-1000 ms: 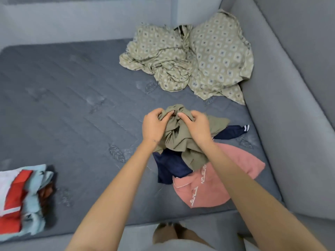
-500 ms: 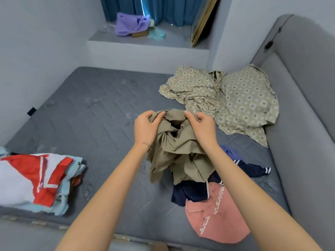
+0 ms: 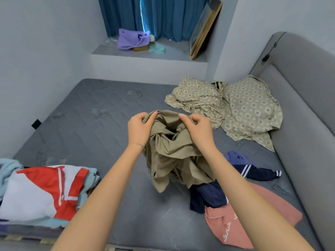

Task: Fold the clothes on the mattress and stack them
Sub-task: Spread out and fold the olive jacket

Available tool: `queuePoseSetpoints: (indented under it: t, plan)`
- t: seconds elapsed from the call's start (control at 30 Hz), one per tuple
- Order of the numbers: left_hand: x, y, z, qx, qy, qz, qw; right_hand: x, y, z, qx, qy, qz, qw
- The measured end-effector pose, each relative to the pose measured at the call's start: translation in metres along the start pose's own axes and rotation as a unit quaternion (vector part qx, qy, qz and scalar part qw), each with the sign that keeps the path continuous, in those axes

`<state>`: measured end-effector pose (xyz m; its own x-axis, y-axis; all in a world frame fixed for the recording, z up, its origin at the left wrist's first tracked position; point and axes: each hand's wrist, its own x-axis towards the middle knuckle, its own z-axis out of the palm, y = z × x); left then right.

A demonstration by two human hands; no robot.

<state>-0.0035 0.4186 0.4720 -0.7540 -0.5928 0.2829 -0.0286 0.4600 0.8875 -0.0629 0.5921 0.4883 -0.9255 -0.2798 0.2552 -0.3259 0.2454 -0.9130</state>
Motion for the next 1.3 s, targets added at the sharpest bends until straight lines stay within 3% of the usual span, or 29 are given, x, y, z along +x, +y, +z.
queuePoseSetpoints:
  t: [0.23, 0.43, 0.63, 0.93, 1.17, 1.3]
  plan:
    - [0.035, -0.030, -0.113, 0.005, -0.013, 0.024, 1.000, -0.013, -0.058, 0.097, 0.019, 0.022, 0.004, 1.000]
    - [0.054, -0.037, -0.126, -0.024, -0.053, 0.032, 0.998, -0.018, -0.065, 0.123, 0.001, 0.056, 0.026, 0.998]
    - [0.052, -0.078, -0.109, 0.032, -0.093, 0.011, 0.995, -0.028, -0.021, 0.130, -0.088, 0.011, 0.076, 0.993]
    - [0.041, -0.156, -0.084, 0.134, -0.141, -0.063, 0.979, -0.037, 0.065, 0.152, -0.130, -0.070, 0.154, 0.977]
    - [0.025, -0.211, -0.054, 0.127, -0.141, -0.165, 0.968, -0.036, 0.116, 0.167, -0.165, -0.117, 0.200, 0.959]
    - [0.012, -0.245, -0.047, 0.111, -0.187, -0.225, 0.950, -0.045, 0.149, 0.174, -0.172, -0.163, 0.257, 0.937]
